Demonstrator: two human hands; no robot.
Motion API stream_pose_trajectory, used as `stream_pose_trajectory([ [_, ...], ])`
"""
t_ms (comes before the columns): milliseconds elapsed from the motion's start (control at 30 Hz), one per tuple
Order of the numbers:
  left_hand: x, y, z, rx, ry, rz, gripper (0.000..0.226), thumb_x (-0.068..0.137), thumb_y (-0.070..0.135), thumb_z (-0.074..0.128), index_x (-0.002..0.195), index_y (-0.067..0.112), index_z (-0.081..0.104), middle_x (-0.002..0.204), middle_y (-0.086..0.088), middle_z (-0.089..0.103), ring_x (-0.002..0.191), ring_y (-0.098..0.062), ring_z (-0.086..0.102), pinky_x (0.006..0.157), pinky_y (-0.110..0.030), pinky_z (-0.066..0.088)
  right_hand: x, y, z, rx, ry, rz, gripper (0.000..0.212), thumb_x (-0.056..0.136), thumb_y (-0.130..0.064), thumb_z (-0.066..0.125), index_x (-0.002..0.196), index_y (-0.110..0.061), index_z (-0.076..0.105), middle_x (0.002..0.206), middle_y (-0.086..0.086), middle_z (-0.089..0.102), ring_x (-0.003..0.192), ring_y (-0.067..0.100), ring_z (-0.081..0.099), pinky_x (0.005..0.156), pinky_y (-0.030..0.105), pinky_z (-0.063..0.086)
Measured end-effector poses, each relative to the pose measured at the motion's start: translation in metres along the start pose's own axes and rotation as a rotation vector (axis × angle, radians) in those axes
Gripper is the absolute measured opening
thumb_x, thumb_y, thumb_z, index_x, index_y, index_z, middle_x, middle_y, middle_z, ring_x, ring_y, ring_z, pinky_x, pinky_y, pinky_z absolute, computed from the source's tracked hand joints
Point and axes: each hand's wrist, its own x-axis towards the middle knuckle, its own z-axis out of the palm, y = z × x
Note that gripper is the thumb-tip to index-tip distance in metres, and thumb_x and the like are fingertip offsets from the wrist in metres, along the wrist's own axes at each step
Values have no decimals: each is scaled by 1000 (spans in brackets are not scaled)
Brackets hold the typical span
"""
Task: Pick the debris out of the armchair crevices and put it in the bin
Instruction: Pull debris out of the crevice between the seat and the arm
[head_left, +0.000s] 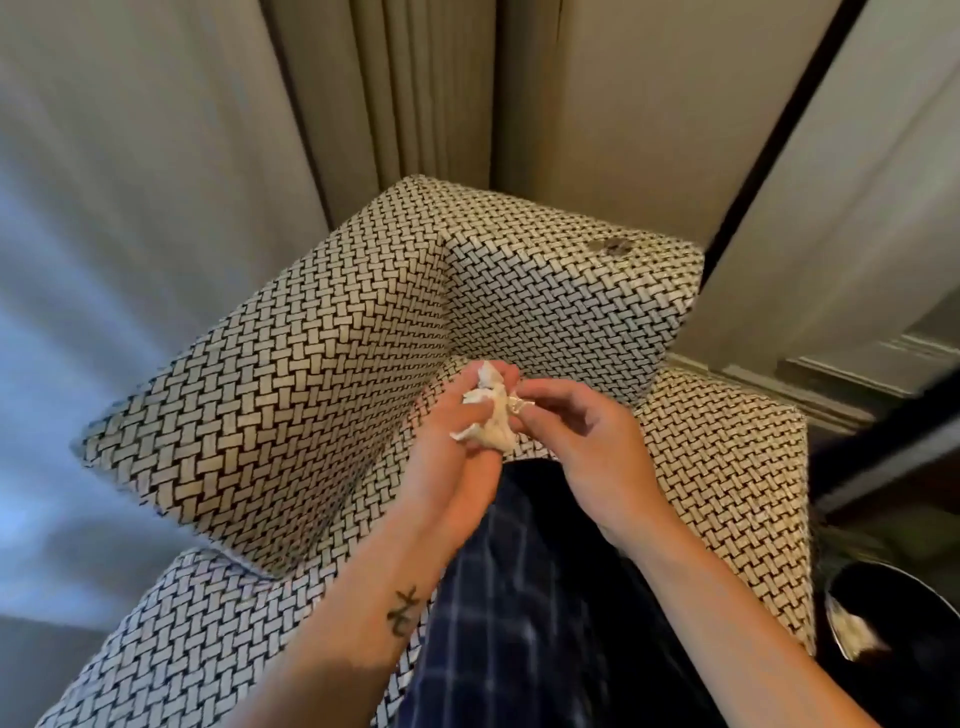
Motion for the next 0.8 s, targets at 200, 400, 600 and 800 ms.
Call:
stream_pose_trajectory([
  [200, 81, -23, 63, -55, 28, -63, 40, 102, -6, 41, 140, 3, 51, 129, -20, 63, 109, -23, 64, 86, -30, 56, 68, -15, -67, -90, 61, -7, 21, 94, -10, 71, 109, -23, 77, 106, -9, 77, 101, 6, 72, 89, 23, 57],
  [400, 143, -28, 112, -170, 98, -117, 34, 103, -2, 45, 135, 4, 56, 131, -22, 60, 110, -23, 63, 76, -29, 59, 132, -20, -102, -158, 81, -52, 25, 94, -16, 70, 115, -28, 75, 113, -19, 74, 106, -2, 67, 95, 24, 54],
  [600, 200, -16, 139, -178, 168, -76, 36, 105, 5, 48, 140, 6, 53, 127, -20, 63, 109, -21, 63, 85, -31, 57, 194, -16, -125, -196, 183, -91, 23, 94, -12, 70, 113, -25, 75, 105, -14, 75, 96, -1, 69, 87, 20, 54],
  [800, 246, -6, 146, -210, 197, -35, 38, 101, 7, 54, 139, 4, 56, 126, -16, 63, 103, -19, 63, 88, -28, 58, 240, -14, -141, -356, 231, -166, 19, 94, -14, 70, 110, -24, 75, 101, -19, 71, 87, -6, 66, 76, 6, 48],
])
